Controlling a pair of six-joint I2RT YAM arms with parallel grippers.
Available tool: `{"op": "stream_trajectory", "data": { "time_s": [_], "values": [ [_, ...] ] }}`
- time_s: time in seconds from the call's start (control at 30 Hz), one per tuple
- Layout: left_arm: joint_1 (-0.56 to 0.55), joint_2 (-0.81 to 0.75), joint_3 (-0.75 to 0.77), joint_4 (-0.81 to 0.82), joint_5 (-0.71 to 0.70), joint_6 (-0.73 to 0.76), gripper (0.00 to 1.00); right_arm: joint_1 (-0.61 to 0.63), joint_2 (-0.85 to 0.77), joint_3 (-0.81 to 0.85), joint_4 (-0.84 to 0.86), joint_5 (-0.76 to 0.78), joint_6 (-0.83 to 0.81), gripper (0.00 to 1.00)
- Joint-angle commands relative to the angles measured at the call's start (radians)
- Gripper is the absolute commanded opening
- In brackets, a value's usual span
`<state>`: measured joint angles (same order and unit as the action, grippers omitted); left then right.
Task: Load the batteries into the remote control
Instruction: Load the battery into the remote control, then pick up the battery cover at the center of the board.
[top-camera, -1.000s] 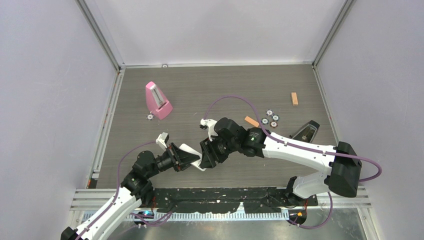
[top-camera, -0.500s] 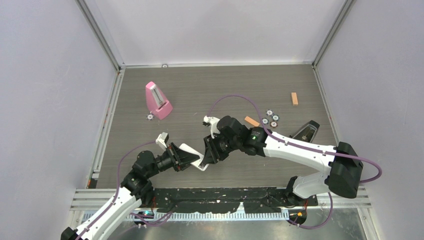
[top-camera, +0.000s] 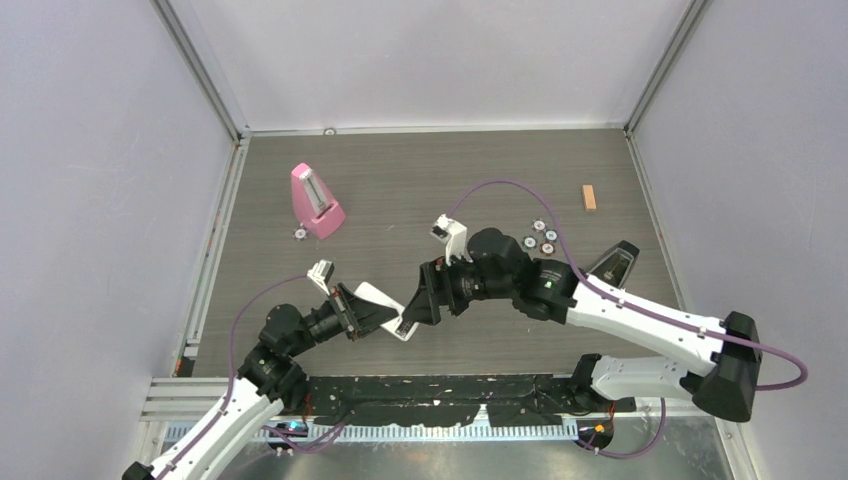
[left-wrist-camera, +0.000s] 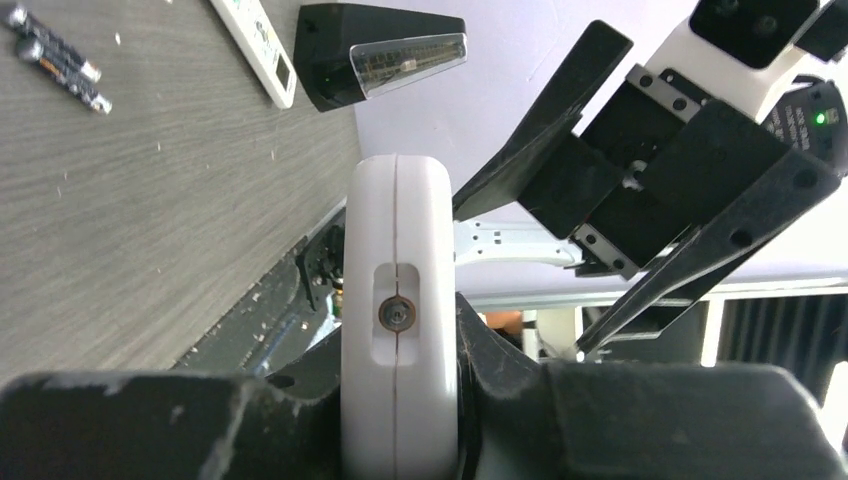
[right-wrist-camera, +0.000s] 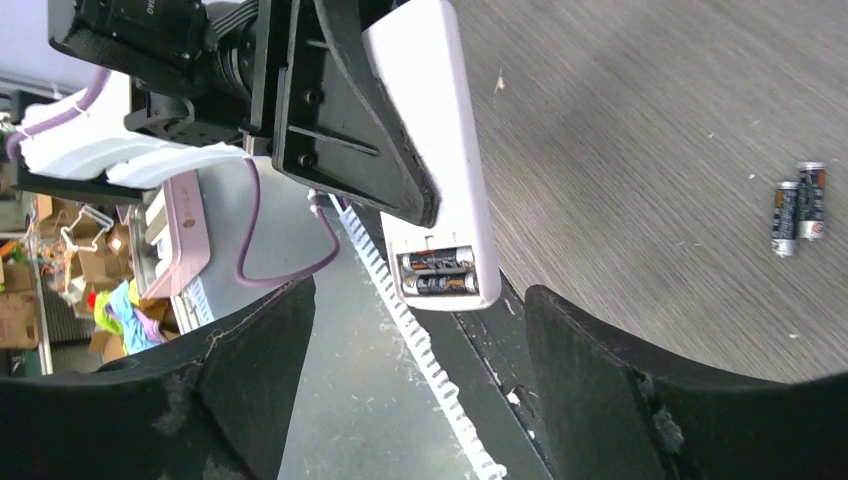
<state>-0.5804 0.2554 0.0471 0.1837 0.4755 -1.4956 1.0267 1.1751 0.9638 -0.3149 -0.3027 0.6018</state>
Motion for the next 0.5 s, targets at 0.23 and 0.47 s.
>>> {"op": "stream_trajectory", "data": {
  "time_s": [0.23, 0.47],
  "values": [
    [-0.001, 0.023, 0.233, -0.091, 0.243, 0.440, 0.00, -0.002, -0.112, -0.021, 0.006, 0.000, -0.054, 0.77],
    [-0.001, 0.061, 0.343, -0.100, 0.363, 0.520, 0.00, 0.070, -0.079, -0.049, 0.149, -0.190, -0.054, 0.75]
  ]
}}
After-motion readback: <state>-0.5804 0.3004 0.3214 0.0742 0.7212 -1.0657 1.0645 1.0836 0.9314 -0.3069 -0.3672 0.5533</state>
